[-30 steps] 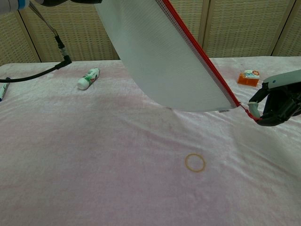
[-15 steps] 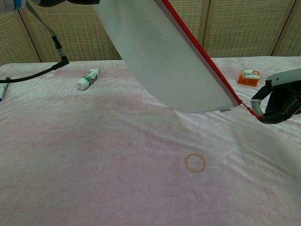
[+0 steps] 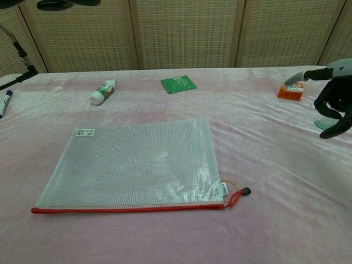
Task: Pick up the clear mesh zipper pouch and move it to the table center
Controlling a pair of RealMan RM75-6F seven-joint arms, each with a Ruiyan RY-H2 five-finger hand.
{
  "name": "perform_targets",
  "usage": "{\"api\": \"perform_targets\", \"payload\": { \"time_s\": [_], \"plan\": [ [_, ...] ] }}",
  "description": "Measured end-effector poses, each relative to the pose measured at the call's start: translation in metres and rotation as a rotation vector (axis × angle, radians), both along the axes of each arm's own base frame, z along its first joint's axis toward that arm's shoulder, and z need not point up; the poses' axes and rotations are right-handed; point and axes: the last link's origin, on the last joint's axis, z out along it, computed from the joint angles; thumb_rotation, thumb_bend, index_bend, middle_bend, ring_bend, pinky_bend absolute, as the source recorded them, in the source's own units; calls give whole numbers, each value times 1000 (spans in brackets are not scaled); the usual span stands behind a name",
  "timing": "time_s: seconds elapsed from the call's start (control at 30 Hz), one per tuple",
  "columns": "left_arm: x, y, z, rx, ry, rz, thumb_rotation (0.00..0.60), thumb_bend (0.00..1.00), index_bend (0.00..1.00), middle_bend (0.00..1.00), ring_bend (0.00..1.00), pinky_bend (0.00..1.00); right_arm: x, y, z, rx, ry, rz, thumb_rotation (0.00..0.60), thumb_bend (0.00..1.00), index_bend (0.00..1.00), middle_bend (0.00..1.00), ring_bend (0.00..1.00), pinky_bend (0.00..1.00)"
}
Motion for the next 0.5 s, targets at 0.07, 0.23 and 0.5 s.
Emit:
{"api": "perform_targets", "payload": {
  "time_s": [0.07,0.23,0.5],
  "plan": [
    [-12,-2,7,58,53,14,600,0,0,71,62,180,-1,3,7,-58,-3,32,600,0,0,213,190,304],
    [-48,-15,22,197,264,67,600,0,0,0,0,0,-14,18,27,-223,10,107,600,0,0,0,0,2],
    [-120,-74,45,339,629,276,600,0,0,0,0,0,-46,55,46,-430,132,175,600,0,0,0,0,0]
  ]
}}
